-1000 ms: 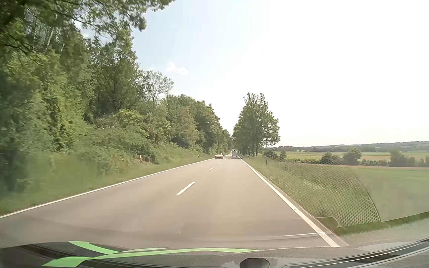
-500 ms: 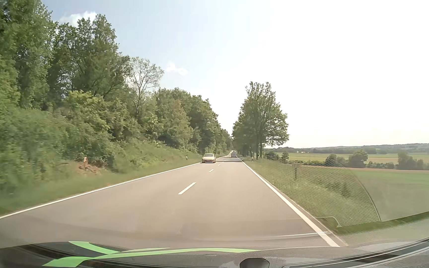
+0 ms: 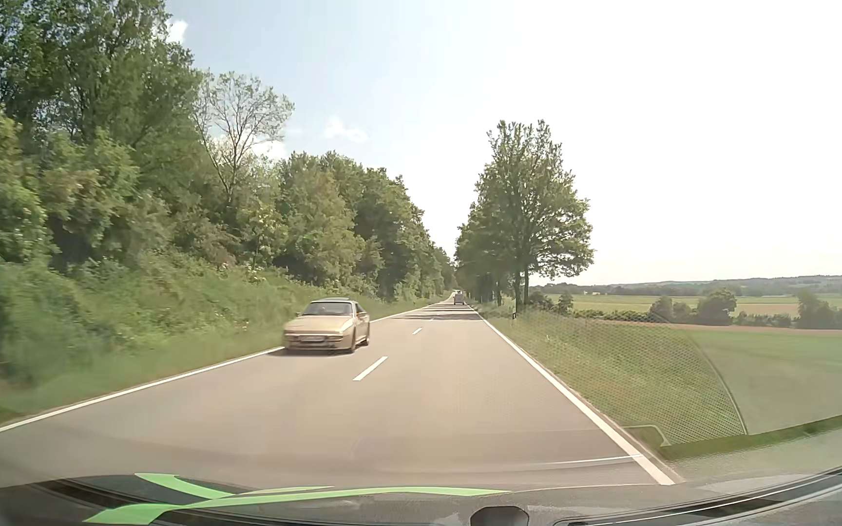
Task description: Follow the waypoints while adhering to traffic rules and regulations
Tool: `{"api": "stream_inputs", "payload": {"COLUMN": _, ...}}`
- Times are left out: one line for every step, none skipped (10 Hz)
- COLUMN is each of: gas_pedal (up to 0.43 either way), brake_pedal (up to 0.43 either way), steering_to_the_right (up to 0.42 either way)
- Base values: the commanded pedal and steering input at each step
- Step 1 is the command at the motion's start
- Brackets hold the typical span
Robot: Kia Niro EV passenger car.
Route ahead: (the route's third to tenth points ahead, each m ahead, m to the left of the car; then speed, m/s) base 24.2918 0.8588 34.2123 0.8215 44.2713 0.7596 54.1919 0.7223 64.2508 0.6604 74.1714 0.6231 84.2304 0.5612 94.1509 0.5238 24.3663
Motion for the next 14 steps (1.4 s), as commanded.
{"api": "stream_inputs", "payload": {"gas_pedal": 0.047, "brake_pedal": 0.000, "steering_to_the_right": -0.001}}
{"api": "stream_inputs", "payload": {"gas_pedal": 0.047, "brake_pedal": 0.000, "steering_to_the_right": -0.001}}
{"api": "stream_inputs", "payload": {"gas_pedal": 0.059, "brake_pedal": 0.000, "steering_to_the_right": -0.001}}
{"api": "stream_inputs", "payload": {"gas_pedal": 0.059, "brake_pedal": 0.000, "steering_to_the_right": -0.001}}
{"api": "stream_inputs", "payload": {"gas_pedal": 0.059, "brake_pedal": 0.000, "steering_to_the_right": -0.001}}
{"api": "stream_inputs", "payload": {"gas_pedal": 0.067, "brake_pedal": 0.000, "steering_to_the_right": -0.001}}
{"api": "stream_inputs", "payload": {"gas_pedal": 0.067, "brake_pedal": 0.000, "steering_to_the_right": -0.001}}
{"api": "stream_inputs", "payload": {"gas_pedal": 0.067, "brake_pedal": 0.000, "steering_to_the_right": -0.001}}
{"api": "stream_inputs", "payload": {"gas_pedal": 0.067, "brake_pedal": 0.000, "steering_to_the_right": -0.001}}
{"api": "stream_inputs", "payload": {"gas_pedal": 0.067, "brake_pedal": 0.000, "steering_to_the_right": -0.001}}
{"api": "stream_inputs", "payload": {"gas_pedal": 0.067, "brake_pedal": 0.000, "steering_to_the_right": -0.001}}
{"api": "stream_inputs", "payload": {"gas_pedal": 0.079, "brake_pedal": 0.000, "steering_to_the_right": -0.001}}
{"api": "stream_inputs", "payload": {"gas_pedal": 0.087, "brake_pedal": 0.000, "steering_to_the_right": -0.001}}
{"api": "stream_inputs", "payload": {"gas_pedal": 0.098, "brake_pedal": 0.000, "steering_to_the_right": -0.001}}
